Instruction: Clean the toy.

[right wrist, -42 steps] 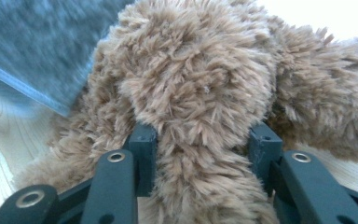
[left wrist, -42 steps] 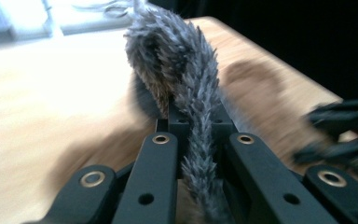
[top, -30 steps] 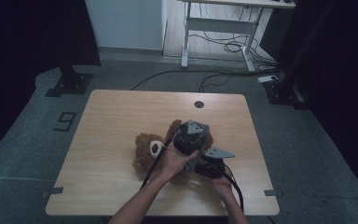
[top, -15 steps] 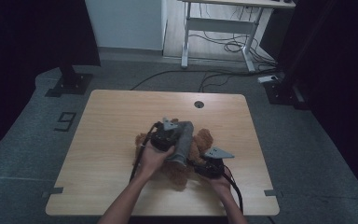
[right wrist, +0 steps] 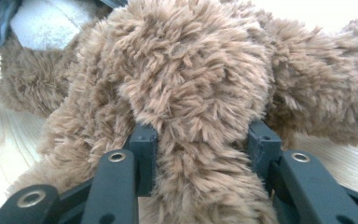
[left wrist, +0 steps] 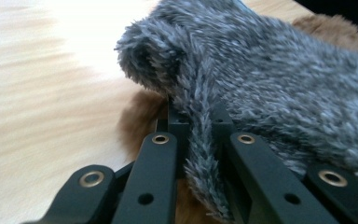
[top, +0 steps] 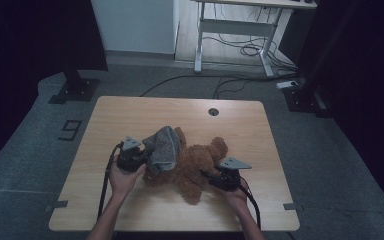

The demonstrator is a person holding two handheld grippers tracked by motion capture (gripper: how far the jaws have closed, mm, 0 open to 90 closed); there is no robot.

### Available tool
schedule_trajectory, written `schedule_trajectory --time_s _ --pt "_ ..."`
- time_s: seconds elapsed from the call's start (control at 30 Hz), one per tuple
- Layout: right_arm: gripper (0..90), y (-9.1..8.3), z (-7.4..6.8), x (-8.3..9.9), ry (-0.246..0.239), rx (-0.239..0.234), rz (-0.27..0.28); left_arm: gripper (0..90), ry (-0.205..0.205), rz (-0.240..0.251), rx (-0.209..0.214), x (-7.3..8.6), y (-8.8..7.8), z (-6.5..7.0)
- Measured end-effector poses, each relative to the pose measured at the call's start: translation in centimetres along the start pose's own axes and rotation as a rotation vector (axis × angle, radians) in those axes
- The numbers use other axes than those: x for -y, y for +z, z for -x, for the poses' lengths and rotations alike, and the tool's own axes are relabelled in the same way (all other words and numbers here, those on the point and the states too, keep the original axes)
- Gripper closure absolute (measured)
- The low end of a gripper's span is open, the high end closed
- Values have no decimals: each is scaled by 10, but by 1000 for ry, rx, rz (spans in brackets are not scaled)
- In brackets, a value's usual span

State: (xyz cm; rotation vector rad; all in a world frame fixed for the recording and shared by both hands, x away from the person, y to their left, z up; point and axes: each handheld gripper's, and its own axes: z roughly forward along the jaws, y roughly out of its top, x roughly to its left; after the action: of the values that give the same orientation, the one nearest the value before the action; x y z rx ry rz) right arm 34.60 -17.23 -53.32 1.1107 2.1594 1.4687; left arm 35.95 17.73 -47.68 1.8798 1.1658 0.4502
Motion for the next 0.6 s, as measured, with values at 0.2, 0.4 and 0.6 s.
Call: schedule_trajectory --time_s 0.2,0.4,0.6 --pt "562 0 0 0 6 3 1 841 -9 -48 -24 21 -4 -10" --pt "563 0 0 1 10 1 3 841 -41 -147 14 47 7 -15" --pt "599 1 -2 0 -12 4 17 845 -79 -136 56 45 17 -12"
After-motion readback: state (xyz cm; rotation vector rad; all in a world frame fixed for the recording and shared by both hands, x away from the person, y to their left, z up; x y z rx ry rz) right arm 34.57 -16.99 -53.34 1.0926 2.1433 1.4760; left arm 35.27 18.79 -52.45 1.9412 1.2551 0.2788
